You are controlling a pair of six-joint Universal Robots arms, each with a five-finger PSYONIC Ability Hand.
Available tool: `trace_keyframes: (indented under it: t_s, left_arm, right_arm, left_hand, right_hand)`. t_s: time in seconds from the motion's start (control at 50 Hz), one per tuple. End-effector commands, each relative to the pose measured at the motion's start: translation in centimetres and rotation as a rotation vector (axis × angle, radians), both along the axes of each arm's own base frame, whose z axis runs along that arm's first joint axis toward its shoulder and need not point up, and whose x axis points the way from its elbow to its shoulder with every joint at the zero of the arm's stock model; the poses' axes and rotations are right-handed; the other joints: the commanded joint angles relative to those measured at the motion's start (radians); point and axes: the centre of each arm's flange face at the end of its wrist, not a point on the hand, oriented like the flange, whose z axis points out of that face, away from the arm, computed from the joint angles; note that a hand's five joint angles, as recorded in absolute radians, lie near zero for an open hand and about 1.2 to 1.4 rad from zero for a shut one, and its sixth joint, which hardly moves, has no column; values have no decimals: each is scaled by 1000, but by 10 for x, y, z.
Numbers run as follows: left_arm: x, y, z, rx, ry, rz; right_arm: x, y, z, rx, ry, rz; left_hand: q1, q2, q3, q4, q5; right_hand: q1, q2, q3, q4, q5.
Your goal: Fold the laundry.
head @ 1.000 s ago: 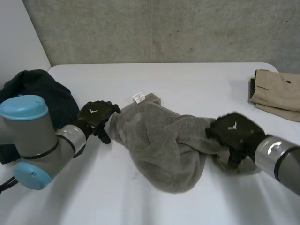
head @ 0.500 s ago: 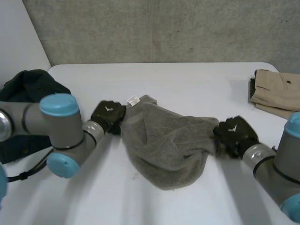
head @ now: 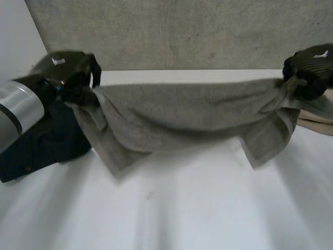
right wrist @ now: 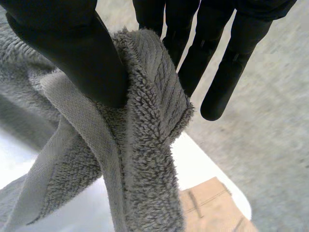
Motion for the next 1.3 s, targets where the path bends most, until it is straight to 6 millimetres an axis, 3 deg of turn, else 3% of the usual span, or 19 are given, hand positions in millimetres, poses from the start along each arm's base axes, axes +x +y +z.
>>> trace_keyframes:
  t_s: [0.02,0.1,0.14,0.2,0.22,0.24,0.28,0.36,0.42,0.54,0.62,0.78,0.88,0.96,1.0,1.02,1.06,1.08,1.3]
  left_arm:
    - [-12,-37,-80,149,-124,15]
    - [-18,-72,-70,18,-129,67]
    - [-19,-89,-44,-91,-75,113]
    - [-19,-102,-8,-224,30,157]
    - [-18,-107,17,-325,116,177]
    - [-18,-109,29,-374,157,183]
    - [-16,-110,60,-520,269,192]
    - [-15,-108,86,-671,369,188]
    - [-15,-107,80,-650,352,185]
    - [-14,-107,26,-481,256,178]
    - [-17,-100,-15,-368,206,135]
    - [-14,-61,-106,-111,53,56]
    - [-2,-31,-142,10,-69,40]
    - [9,-9,-144,68,-135,35]
    - [13,-1,-135,71,-148,31]
    - [14,2,-130,69,-148,28]
    - [15,9,-118,62,-144,15]
    - [15,11,-114,61,-142,10]
    - [21,7,-83,67,-110,36]
  right_arm:
    - [31,-34,-74,72,112,-8]
    - [45,-58,-73,-89,80,-61]
    - [47,-69,-60,-187,32,-94]
    - [50,-83,-21,-417,-135,-153]
    - [50,-85,-9,-481,-189,-161]
    - [50,-85,14,-599,-287,-160]
    - [51,-82,35,-706,-378,-139]
    - [52,-73,69,-900,-516,-76]
    - [54,-72,67,-874,-507,-59]
    - [61,-75,32,-700,-444,6]
    - [60,-79,-6,-557,-384,40]
    - [45,-61,-116,-204,-161,75]
    - [29,-38,-152,-62,-5,91]
    - [17,-24,-152,4,65,110]
    - [14,-21,-148,23,62,117]
    - [13,-18,-142,37,51,115]
    - [12,-16,-135,37,35,107]
    - [11,-16,-130,32,26,100]
    - [-7,-16,-71,20,-237,-93]
  left_hand:
    - [275,201,212,197,264]
    - [275,201,212,197,264]
    - [275,201,212,197,264]
    - [275,201,212,197,264]
    - [275,201,212,197,264]
    - [275,201,212,197,264]
    - [275,201,212,197,264]
    - [275,201,212,197,264]
    - [275,201,212,197,264]
    - [275,201,212,197,264]
    - [275,201,212,197,264]
    - [275,201,212,197,264]
    - [275,201,212,197,264]
    - [255,181,192,177,244]
    - [-85,-158,-148,-162,-95]
    - [-269,-343,-332,-347,-280]
    - [-808,-881,-871,-885,-818]
    - [-890,-963,-953,-967,-900]
    - [-920,-993,-983,-998,-930]
  right_hand:
    - [309,229,221,201,234]
    - [309,229,221,201,234]
    - [309,229,221,201,234]
    - [309,229,221,201,234]
    - [309,229,221,201,234]
    - [309,229,221,201,234]
    - [309,229,221,201,234]
    - [309,229,221,201,234]
    - [309,229,221,201,234]
    - [309,229,221,201,234]
    - [309,229,221,201,234]
    - [309,229,221,201,234]
    - [309,229,221,201,234]
    - [309,229,221,201,234]
    - [61,-19,-27,-47,-14]
    - [-287,-367,-375,-394,-362]
    - [-556,-636,-644,-664,-631]
    - [-642,-722,-730,-749,-716]
    - [-834,-913,-921,-941,-908]
